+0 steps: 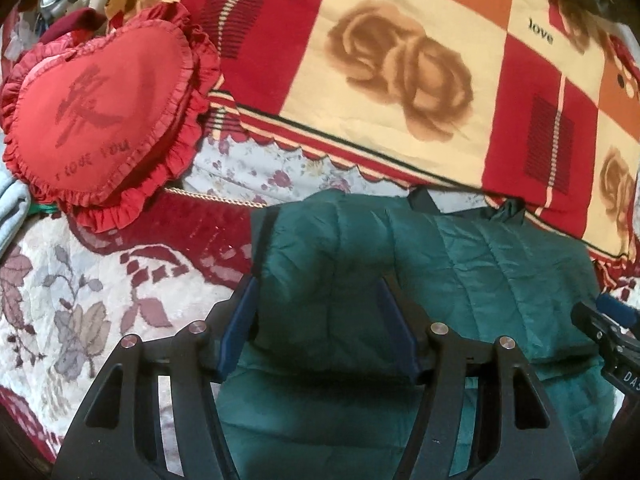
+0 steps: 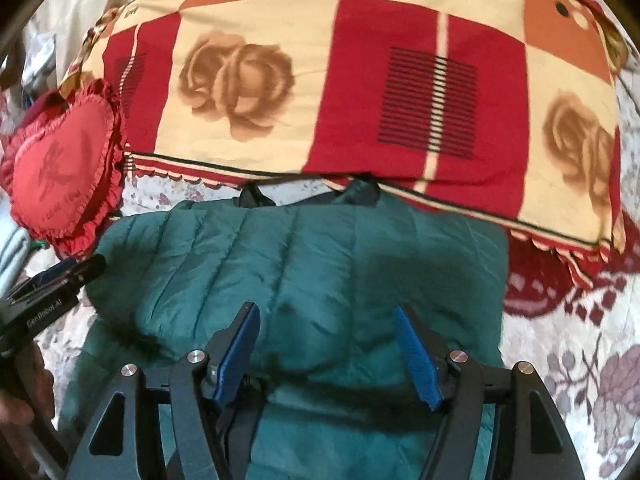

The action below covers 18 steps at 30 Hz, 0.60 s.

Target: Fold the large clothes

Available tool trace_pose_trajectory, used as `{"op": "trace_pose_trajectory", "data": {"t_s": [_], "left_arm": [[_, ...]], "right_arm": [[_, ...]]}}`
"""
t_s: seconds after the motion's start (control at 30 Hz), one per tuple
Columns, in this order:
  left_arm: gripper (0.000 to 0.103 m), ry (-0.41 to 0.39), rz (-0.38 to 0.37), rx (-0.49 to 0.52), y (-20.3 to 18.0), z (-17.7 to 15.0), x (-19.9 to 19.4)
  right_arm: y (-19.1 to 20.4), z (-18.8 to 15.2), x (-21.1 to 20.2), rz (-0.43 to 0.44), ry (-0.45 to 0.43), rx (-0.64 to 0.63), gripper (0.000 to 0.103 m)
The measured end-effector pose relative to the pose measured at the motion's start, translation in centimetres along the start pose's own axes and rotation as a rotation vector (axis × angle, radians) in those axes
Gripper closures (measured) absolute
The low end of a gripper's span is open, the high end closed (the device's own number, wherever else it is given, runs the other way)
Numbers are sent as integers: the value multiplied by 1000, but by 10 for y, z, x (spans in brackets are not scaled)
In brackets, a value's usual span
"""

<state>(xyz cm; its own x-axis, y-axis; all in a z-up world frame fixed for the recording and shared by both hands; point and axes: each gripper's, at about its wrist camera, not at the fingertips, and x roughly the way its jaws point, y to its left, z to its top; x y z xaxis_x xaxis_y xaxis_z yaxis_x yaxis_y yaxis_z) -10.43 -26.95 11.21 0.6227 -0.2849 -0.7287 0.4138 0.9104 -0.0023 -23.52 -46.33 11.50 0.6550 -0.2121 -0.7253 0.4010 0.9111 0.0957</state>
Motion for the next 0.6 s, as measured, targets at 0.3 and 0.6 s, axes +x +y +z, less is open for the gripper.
{"op": "trace_pose_trajectory", "data": {"t_s": [0.3,0.6], "left_arm": [[39,68,60,16,-5,-6,54],[25,92,66,-19,-2,-4,77]], "right_arm": [[20,-3,65,-59,88,-35,36],[-1,21,40,-15,38,23,36]]}}
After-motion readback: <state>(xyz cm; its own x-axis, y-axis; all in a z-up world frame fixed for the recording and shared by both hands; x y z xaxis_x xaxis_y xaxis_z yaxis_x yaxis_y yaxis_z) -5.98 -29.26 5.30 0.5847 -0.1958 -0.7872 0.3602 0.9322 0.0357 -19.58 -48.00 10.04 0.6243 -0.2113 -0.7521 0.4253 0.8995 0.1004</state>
